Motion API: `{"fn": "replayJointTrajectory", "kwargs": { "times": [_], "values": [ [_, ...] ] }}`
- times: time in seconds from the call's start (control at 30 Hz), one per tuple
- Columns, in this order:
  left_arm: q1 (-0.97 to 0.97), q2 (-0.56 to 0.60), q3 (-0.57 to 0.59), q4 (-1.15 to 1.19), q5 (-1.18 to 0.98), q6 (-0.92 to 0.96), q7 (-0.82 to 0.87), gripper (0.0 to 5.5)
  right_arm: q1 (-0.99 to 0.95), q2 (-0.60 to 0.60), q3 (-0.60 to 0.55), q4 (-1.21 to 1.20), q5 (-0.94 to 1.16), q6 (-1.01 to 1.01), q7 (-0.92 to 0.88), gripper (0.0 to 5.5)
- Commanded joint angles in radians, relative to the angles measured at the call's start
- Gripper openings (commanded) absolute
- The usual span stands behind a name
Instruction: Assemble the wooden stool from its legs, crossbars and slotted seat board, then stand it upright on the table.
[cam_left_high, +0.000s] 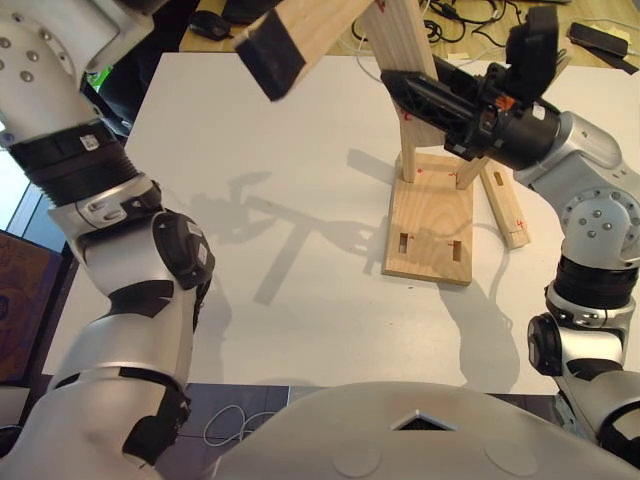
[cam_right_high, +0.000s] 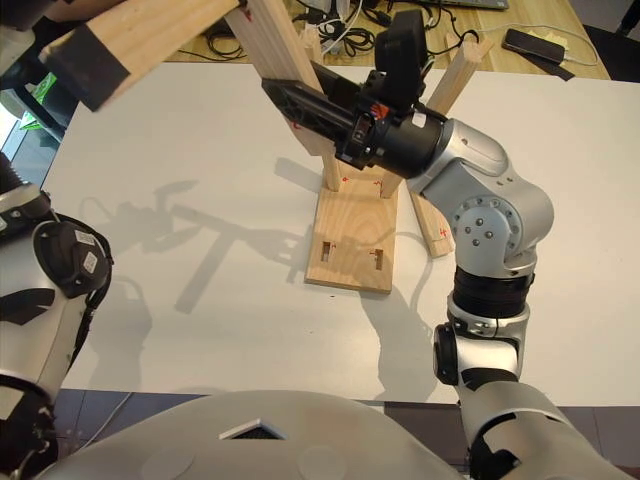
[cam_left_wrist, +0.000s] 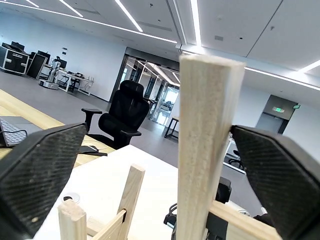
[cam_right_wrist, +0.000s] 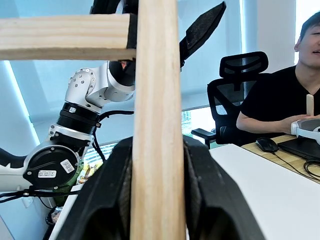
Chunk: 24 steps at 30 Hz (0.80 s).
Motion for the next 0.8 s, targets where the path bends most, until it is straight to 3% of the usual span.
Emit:
{"fn": "replayJointTrajectory", "kwargs": {
  "times": [0.03, 0.37, 0.8],
  "values": [
    [0.017, -0.056, 0.052, -0.047, -0.113, 0.036, 0.100, 5.07, -0.017, 0.001, -0.025, -0.005, 0.076, 0.030, -0.011, 1.02],
    [0.063, -0.070, 0.045, -0.098, -0.296, 0.046, 0.231, 3.41, 0.004, -0.002, -0.018, 0.002, 0.155, 0.064, -0.018, 1.02],
    [0.067, -0.013, -0.024, -0.077, -0.315, 0.005, 0.206, 1.69, 0.019, -0.007, -0.019, -0.003, 0.201, 0.099, -0.038, 1.02]
  ]
}}
